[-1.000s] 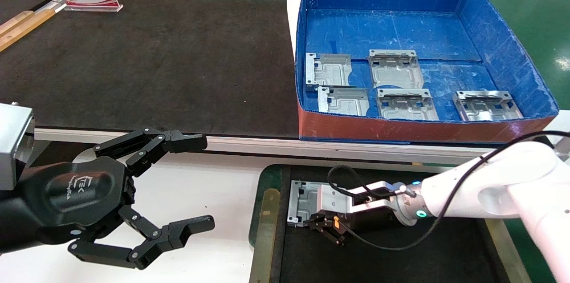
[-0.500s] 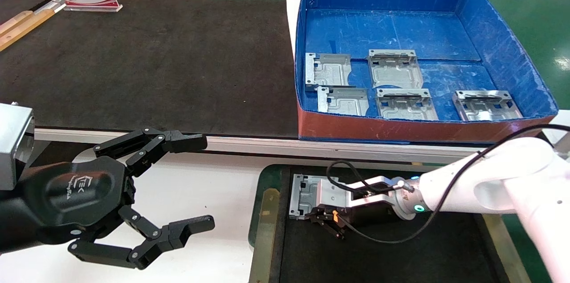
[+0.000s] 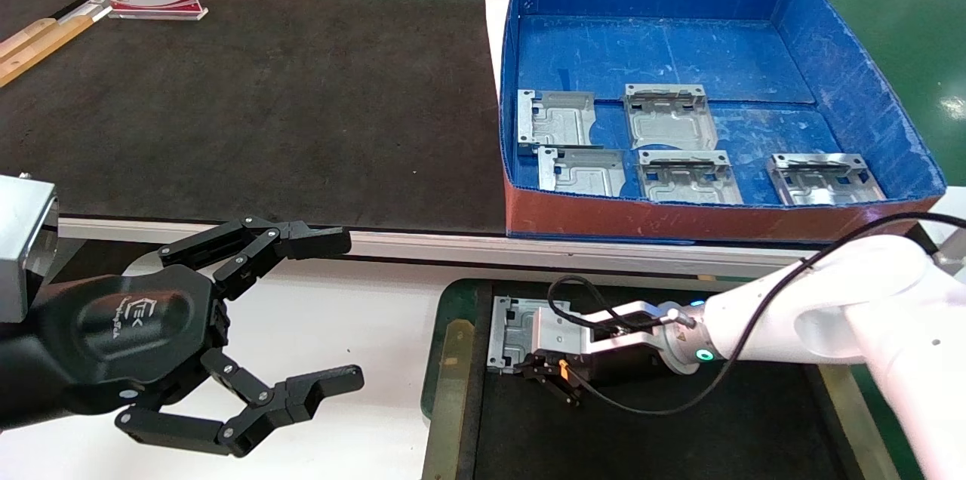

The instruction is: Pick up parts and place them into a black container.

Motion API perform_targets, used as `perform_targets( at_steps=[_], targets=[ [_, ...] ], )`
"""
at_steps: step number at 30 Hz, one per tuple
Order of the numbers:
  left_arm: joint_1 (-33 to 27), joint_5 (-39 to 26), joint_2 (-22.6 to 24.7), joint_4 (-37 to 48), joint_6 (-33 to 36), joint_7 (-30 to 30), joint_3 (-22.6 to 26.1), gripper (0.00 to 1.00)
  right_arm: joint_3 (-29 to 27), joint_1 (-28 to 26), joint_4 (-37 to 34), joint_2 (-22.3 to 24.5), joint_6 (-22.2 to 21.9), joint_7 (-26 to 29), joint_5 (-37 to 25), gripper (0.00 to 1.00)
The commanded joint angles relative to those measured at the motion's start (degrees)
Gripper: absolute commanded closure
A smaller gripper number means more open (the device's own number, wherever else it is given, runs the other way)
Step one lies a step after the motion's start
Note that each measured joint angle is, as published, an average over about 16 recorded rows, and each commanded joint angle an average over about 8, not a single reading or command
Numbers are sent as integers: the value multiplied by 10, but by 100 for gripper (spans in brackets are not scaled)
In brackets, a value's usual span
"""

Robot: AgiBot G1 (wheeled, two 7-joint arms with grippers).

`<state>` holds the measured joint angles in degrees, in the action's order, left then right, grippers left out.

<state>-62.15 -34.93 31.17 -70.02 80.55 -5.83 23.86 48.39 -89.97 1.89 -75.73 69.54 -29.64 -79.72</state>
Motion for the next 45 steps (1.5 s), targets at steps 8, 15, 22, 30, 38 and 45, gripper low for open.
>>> perform_targets(
  at_steps=[8, 15, 22, 30, 38, 45],
  targets=[
    [0, 0, 0, 0, 0, 0, 0, 0, -4, -4, -2, 0, -3, 2, 6, 0],
    [0, 0, 0, 0, 0, 0, 0, 0, -9, -13, -1, 10, 16, -4, 14, 0],
    [0, 0, 0, 0, 0, 0, 0, 0, -20, -31, 10, 38, 105, -22, 30, 0],
    [0, 0, 0, 0, 0, 0, 0, 0, -35, -49, 32, 68, 200, -42, 57, 0],
    [0, 0, 0, 0, 0, 0, 0, 0, -55, -53, 179, 124, 228, 14, 174, 0],
    [0, 0, 0, 0, 0, 0, 0, 0, -36, -52, 351, 206, 223, 132, 310, 0]
  ],
)
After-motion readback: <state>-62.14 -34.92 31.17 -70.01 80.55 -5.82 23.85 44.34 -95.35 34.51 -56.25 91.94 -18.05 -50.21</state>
